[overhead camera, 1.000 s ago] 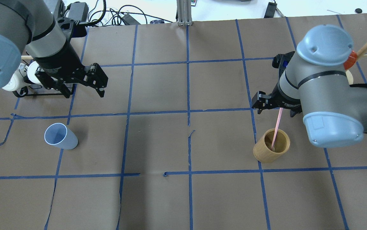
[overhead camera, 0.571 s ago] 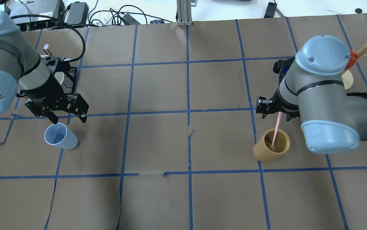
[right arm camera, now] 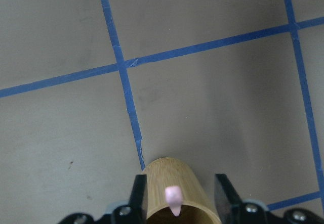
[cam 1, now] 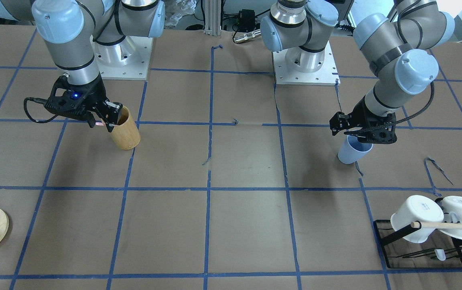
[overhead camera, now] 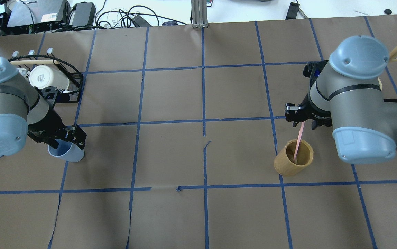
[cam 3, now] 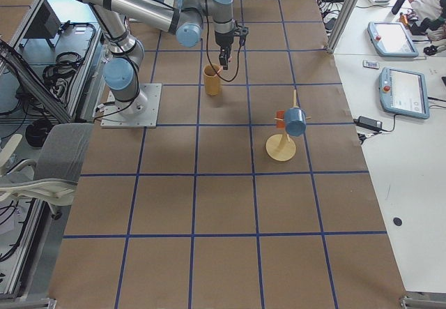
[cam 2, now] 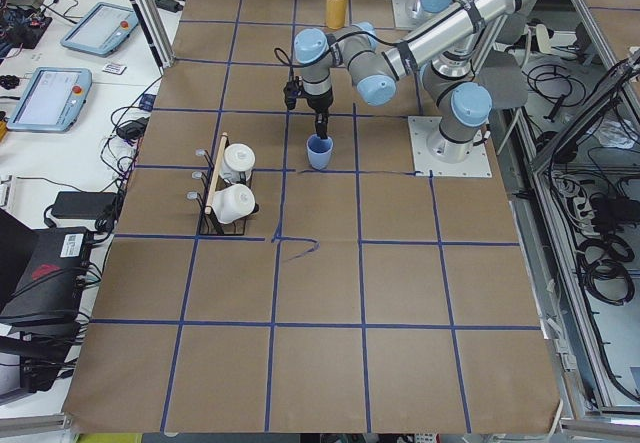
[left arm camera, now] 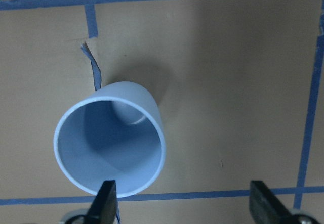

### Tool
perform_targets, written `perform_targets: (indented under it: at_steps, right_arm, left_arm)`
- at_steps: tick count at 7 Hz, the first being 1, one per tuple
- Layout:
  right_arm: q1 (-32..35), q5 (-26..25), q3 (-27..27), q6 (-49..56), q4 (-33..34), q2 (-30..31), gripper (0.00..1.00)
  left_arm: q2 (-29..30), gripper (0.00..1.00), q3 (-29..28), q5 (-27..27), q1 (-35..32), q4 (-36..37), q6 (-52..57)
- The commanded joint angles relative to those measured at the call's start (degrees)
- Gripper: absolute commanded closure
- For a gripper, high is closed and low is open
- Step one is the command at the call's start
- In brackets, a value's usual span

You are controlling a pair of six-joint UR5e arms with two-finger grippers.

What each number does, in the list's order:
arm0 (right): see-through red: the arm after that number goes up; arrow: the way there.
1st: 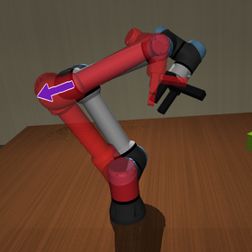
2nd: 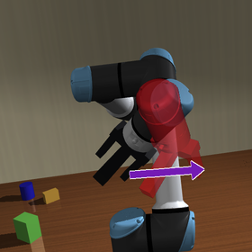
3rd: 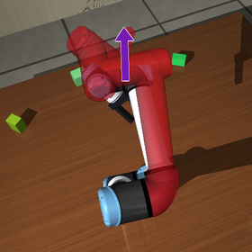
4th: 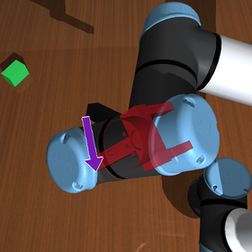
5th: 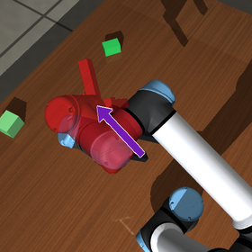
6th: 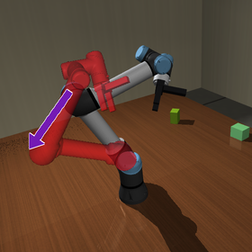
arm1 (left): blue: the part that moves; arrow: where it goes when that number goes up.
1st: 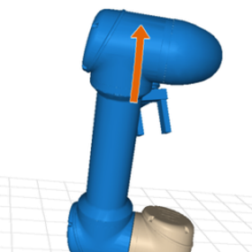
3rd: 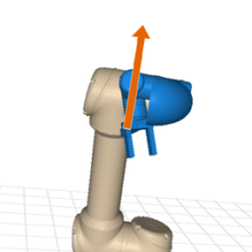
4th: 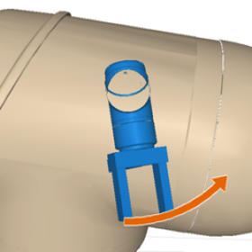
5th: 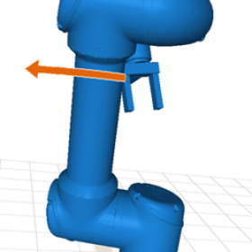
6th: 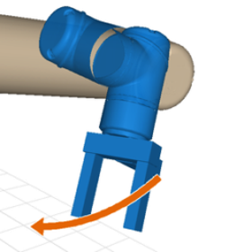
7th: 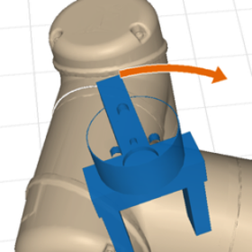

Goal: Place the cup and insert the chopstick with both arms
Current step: 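Grasp the blue cup with left gripper while right gripper grasps chopstick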

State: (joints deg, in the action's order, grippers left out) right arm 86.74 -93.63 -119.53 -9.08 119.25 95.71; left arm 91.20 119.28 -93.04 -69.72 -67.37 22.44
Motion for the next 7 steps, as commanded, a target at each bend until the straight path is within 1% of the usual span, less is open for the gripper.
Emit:
perform_targets:
  at_steps: [1, 2, 3, 4, 5, 6, 7]
  right_arm:
    - [0.0, 0.5, 0.1, 0.0, -0.1, 0.1, 0.67]
    - [0.0, 0.7, 0.3, 0.0, -0.1, 0.2, 0.78]
    - [0.0, 0.8, 0.4, 0.0, -0.2, 0.8, 0.88]
    - [0.0, 1.0, 0.4, 0.0, -0.2, 0.9, 0.95]
    - [0.0, 1.0, 0.4, 0.0, -0.4, 0.9, 0.99]
    - [0.0, 0.9, 0.6, 0.0, -0.8, 1.1, 0.99]
    - [0.0, 0.8, 1.7, -0.1, -1.8, 2.8, 0.99]
  left_arm:
    - [1.3, 0.57, 1.6, 0.0, 0.1, 1.9, 0.2]
    - [1.6, 0.88, 2.4, -0.1, 0.1, 2.1, 0.2]
    - [1.8, 1.0, 2.4, -0.3, 0.1, 2.2, 0.2]
    - [1.9, 1.0, 2.3, -2.1, 0.1, 2.7, 0.1]
    - [1.8, 1.0, 1.7, -2.6, 0.1, 3.0, -0.1]
    - [1.3, 1.0, 0.5, -2.6, -0.6, 3.1, -0.9]
    - [1.3, 1.0, -1.0, -1.8, -2.4, 2.8, -6.6]
